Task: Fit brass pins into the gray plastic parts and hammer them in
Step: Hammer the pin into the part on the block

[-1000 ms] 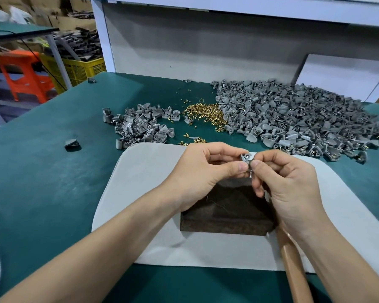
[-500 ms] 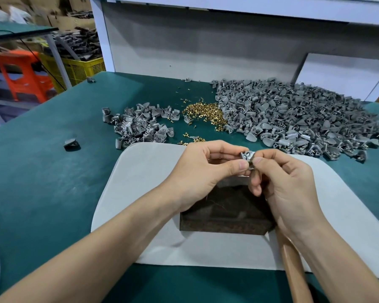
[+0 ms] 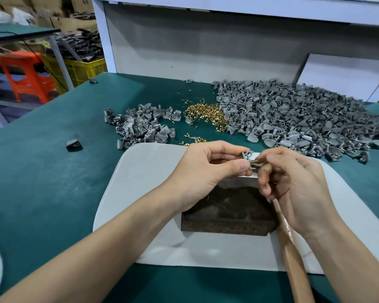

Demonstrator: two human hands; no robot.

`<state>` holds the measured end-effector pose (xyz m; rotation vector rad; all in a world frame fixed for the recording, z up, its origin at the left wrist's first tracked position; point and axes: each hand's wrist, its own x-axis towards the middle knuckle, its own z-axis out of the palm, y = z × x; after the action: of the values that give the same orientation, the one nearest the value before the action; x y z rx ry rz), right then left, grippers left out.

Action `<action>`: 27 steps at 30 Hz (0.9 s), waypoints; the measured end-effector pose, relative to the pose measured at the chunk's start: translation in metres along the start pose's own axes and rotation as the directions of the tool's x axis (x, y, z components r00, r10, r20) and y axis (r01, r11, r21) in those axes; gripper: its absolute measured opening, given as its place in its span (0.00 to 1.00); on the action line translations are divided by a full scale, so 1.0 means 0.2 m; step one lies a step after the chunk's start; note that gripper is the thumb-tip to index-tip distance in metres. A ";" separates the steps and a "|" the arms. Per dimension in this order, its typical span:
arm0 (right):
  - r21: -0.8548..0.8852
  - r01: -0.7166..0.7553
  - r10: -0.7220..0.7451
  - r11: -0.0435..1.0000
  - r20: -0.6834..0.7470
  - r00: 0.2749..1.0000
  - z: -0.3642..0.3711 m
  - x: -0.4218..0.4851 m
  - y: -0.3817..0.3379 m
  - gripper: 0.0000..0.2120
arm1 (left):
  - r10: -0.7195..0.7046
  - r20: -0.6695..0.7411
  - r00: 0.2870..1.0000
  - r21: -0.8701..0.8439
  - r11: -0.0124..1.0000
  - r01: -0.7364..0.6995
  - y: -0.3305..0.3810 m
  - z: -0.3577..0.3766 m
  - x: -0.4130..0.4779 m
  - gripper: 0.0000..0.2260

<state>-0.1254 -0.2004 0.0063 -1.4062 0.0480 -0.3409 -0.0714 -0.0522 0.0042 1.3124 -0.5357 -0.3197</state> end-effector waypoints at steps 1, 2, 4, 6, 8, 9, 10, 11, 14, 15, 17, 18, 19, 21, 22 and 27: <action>-0.010 0.005 -0.005 1.000 -0.002 1.000 0.00 0.00 0.00 0.16 | -0.003 0.001 1.000 -0.007 1.000 0.003 0.00 0.00 0.00 0.09; -0.018 0.012 -0.011 1.000 0.001 1.000 0.00 0.00 0.00 0.16 | -0.004 0.001 1.000 -0.010 1.000 0.004 0.00 0.00 0.00 0.09; -0.030 0.023 -0.022 0.999 0.016 1.000 0.00 0.00 0.00 0.17 | -0.002 -0.002 1.000 -0.005 1.000 0.002 0.00 0.00 0.00 0.09; -0.046 0.032 -0.030 0.998 0.030 0.999 0.01 0.00 0.00 0.17 | -0.001 -0.003 1.000 -0.005 1.000 0.001 0.00 0.00 0.00 0.09; -0.064 0.035 -0.033 0.997 0.034 0.999 0.01 0.00 0.00 0.16 | 0.002 -0.006 1.000 -0.004 1.000 -0.002 0.00 0.00 0.00 0.09; -0.067 0.036 -0.034 0.997 0.034 0.999 0.01 0.00 0.00 0.16 | 0.003 -0.006 1.000 -0.002 1.000 -0.003 0.00 0.00 0.00 0.09; -0.065 0.037 -0.035 0.997 0.037 0.999 0.00 0.00 0.00 0.16 | 0.003 -0.005 1.000 -0.005 1.000 -0.003 0.00 0.00 0.00 0.09; -0.061 0.038 -0.036 0.997 0.041 0.999 0.00 0.00 0.00 0.15 | 0.001 -0.004 1.000 -0.011 1.000 -0.001 0.00 0.00 0.00 0.08; -0.151 0.040 -0.047 0.988 -0.045 0.998 -0.03 0.01 0.01 0.11 | -0.002 -0.008 1.000 -0.017 1.000 0.002 0.00 0.00 0.00 0.08; -0.263 0.040 -0.076 0.964 -0.129 0.989 -0.05 0.03 0.01 0.11 | 0.006 -0.013 1.000 0.005 1.000 -0.006 0.00 0.00 0.00 0.09; -0.578 -0.039 -0.167 0.815 -0.298 0.940 -0.12 0.07 0.03 0.10 | 0.042 -0.031 0.999 0.113 0.993 -0.038 0.00 -0.01 0.00 0.10; -0.704 -0.120 -0.178 0.700 -0.335 0.925 -0.16 0.08 0.04 0.10 | 0.065 -0.035 0.997 0.187 0.981 -0.057 0.00 -0.01 0.00 0.10; -0.782 -0.208 -0.135 0.588 -0.349 0.927 -0.19 0.09 0.06 0.11 | 0.082 -0.029 0.996 0.253 0.965 -0.072 0.00 -0.01 0.00 0.09; -0.869 -0.321 -0.016 0.377 -0.353 0.936 -0.20 0.08 0.09 0.16 | 0.105 -0.016 0.994 0.349 0.932 -0.093 0.01 -0.01 -0.01 0.09; -0.894 -0.336 0.002 0.297 -0.351 0.936 -0.18 0.07 0.10 0.17 | 0.111 -0.010 0.994 0.382 0.919 -0.099 0.01 -0.02 -0.02 0.08; -0.872 -0.420 0.082 0.253 -0.413 0.907 -0.14 0.08 0.05 0.20 | 0.170 0.022 0.985 0.560 0.814 -0.153 -0.01 -0.07 -0.09 0.05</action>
<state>-0.1150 -0.2296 -0.0066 -2.5270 0.8819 -0.2198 -0.0784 -0.0317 -0.0043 1.8244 -0.7474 0.0105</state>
